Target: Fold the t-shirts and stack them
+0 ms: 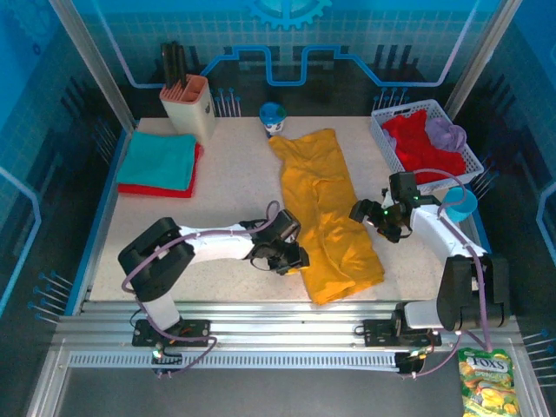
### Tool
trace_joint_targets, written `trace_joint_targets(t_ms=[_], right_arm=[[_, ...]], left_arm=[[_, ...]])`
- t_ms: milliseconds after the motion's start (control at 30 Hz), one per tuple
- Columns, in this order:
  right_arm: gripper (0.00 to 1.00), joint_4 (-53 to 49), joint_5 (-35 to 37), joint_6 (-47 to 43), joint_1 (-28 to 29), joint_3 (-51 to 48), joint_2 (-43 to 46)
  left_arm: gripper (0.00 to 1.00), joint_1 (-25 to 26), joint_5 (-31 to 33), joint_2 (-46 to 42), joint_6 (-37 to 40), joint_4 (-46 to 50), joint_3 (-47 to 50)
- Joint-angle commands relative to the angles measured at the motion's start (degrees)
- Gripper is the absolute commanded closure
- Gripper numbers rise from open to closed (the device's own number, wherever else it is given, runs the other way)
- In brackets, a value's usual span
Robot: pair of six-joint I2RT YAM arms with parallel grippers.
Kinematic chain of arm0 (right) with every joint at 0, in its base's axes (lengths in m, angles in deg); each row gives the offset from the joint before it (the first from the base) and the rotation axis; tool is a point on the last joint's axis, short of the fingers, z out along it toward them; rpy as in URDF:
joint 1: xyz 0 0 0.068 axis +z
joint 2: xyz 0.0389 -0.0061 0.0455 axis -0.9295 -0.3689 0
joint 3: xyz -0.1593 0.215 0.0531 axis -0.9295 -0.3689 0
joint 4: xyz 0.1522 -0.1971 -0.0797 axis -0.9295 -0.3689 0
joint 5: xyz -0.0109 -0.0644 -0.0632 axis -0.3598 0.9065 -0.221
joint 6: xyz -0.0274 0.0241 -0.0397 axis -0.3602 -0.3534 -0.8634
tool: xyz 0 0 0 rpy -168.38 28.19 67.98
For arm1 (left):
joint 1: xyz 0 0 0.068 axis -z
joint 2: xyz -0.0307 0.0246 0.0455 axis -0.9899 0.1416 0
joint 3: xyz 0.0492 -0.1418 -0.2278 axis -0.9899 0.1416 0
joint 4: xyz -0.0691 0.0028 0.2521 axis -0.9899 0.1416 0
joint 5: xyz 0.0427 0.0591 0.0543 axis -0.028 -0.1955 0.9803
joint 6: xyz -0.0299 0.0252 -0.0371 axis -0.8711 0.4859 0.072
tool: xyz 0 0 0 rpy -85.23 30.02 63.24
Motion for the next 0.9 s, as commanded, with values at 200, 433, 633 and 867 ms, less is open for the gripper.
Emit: trace_joint_targets(t_ms=[200,433,633,867], right_arm=[[0.04,-0.94,-1.71,-1.24,-1.63,-1.52,2.03],[0.04,-0.81,-2.4,-1.42,-1.8,-1.89,2.08],[0.04,-1.42,-2.43,-2.0,-1.99,-1.91,2.21],[0.04,-1.07,-2.75,-2.15,-2.2,-2.37,2.4]], left_arm=[[0.76,0.79,0.85,5.07,-1.23,0.0,-0.99],[0.82,-0.09,2.21,7.35,-0.17,1.5,-3.59],[0.91,-1.79,3.19,8.32,1.7,3.12,-6.46],[1.0,-5.28,2.33,8.51,5.3,6.26,-7.26]])
